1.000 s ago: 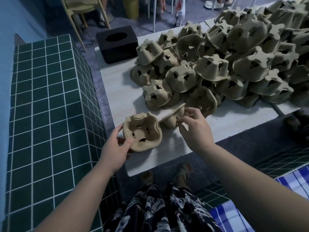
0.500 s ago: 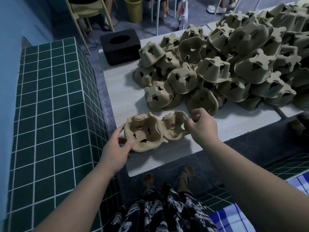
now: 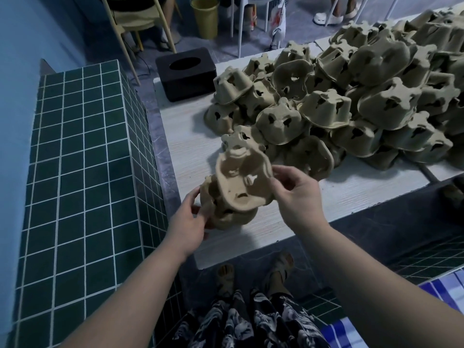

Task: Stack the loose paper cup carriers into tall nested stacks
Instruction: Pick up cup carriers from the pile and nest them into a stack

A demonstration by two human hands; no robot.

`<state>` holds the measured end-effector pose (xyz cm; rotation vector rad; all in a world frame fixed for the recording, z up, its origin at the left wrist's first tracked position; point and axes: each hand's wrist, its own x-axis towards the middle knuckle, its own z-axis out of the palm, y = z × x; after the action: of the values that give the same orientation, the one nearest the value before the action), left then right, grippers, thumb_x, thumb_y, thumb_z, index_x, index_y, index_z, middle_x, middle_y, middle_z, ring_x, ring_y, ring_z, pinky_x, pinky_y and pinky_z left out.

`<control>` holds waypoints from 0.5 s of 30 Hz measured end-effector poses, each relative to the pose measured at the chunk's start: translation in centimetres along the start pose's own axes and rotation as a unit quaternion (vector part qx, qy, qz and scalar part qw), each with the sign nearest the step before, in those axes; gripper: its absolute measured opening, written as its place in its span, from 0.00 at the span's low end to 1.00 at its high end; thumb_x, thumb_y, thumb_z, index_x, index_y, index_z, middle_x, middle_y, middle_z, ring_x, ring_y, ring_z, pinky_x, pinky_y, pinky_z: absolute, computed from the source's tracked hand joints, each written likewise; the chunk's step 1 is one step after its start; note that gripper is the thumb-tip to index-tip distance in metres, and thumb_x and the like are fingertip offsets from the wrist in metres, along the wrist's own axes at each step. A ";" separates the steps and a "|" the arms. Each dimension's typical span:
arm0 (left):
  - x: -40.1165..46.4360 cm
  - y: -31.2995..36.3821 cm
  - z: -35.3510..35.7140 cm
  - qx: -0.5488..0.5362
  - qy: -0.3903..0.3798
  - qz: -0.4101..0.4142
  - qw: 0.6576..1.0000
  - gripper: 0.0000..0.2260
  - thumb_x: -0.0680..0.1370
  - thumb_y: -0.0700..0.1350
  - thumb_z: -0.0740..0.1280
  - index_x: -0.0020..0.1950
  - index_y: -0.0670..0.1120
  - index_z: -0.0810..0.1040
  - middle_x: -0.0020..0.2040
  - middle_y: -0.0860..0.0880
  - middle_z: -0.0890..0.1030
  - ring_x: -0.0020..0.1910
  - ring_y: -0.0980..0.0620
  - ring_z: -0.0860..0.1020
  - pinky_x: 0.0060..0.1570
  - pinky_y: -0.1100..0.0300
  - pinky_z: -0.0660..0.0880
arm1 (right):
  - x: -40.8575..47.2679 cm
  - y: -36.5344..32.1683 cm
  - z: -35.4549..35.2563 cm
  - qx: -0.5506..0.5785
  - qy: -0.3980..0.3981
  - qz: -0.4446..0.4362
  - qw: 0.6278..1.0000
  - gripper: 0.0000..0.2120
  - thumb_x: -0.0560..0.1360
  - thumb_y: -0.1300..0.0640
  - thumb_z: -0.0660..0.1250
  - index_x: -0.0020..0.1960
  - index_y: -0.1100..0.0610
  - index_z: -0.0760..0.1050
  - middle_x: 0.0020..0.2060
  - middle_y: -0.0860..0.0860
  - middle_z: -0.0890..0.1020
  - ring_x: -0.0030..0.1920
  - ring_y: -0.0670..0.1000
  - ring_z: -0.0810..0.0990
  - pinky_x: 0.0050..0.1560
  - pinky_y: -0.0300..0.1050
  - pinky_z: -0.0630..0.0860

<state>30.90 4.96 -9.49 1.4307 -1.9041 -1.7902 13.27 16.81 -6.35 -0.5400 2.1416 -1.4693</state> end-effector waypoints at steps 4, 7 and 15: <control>-0.5 0.1 0.3 -0.032 0.017 0.011 0.999 0.30 0.74 0.71 0.56 0.73 0.60 0.68 0.67 0.49 0.76 0.63 0.46 0.77 0.61 0.41 0.75 | -0.5 1.1 0.9 -0.032 -0.025 0.019 0.999 0.08 0.74 0.58 0.70 0.51 0.47 0.80 0.36 0.48 0.83 0.40 0.50 0.83 0.46 0.52 0.81; -0.4 -0.3 0.4 -0.034 0.012 0.010 0.999 0.39 0.64 0.82 0.54 0.70 0.66 0.68 0.69 0.52 0.75 0.66 0.45 0.75 0.65 0.37 0.70 | -0.4 1.8 1.0 -0.049 -0.034 0.023 0.998 0.08 0.73 0.56 0.70 0.51 0.46 0.80 0.36 0.49 0.84 0.40 0.50 0.83 0.46 0.52 0.80; 0.0 1.0 1.5 0.043 -0.013 0.023 0.999 0.24 0.80 0.48 0.65 0.74 0.62 0.63 0.57 0.51 0.79 0.52 0.49 0.81 0.46 0.48 0.82 | -0.2 2.3 0.8 -0.202 -0.051 -0.026 0.978 0.06 0.75 0.54 0.69 0.51 0.49 0.80 0.46 0.45 0.78 0.40 0.44 0.78 0.45 0.40 0.75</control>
<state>29.33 5.81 -9.09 1.3850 -2.0328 -1.7356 13.81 17.07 -8.71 -0.8004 2.3665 -1.0018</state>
